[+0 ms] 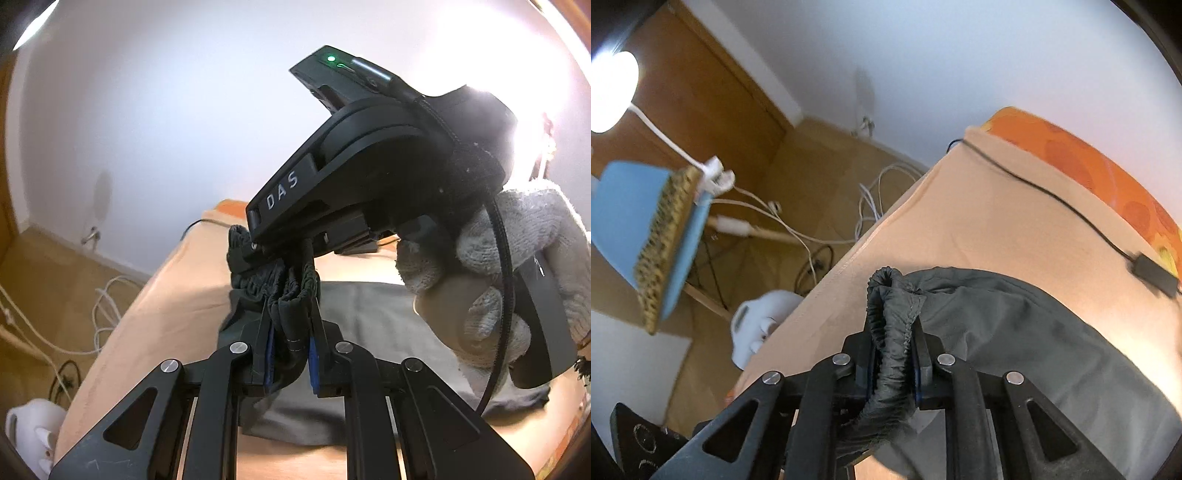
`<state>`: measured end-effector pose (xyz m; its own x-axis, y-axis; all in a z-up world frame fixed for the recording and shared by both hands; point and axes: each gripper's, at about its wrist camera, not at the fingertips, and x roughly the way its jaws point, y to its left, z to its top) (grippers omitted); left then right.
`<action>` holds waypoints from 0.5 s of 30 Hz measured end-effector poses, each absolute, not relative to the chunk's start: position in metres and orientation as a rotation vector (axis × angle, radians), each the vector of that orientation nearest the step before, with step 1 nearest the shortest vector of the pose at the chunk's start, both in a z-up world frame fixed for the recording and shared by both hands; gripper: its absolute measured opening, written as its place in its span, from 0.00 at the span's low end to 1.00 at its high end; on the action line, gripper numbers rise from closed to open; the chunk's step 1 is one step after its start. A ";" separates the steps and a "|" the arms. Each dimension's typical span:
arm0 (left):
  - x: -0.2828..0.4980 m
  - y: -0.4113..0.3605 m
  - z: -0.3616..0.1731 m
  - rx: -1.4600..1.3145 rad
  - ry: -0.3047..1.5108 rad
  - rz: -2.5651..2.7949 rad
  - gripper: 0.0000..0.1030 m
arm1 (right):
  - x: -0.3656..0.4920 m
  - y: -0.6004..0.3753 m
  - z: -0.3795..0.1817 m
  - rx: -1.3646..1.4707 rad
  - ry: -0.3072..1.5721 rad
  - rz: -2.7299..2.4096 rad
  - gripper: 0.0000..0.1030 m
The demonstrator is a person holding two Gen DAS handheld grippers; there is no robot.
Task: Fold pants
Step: 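Lift the cuffs with both grippers and carry them toward the waistband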
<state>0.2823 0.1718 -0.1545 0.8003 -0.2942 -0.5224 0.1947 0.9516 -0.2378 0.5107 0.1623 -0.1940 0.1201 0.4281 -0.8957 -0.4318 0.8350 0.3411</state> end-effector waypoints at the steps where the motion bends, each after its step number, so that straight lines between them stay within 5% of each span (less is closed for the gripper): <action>1: 0.279 0.166 -0.152 -0.170 0.585 -0.271 0.12 | 0.508 0.149 -0.187 0.036 1.293 0.631 0.12; 15: 0.256 0.038 -0.124 -0.092 0.645 -0.433 0.12 | 0.461 -0.007 -0.152 0.286 1.163 0.555 0.12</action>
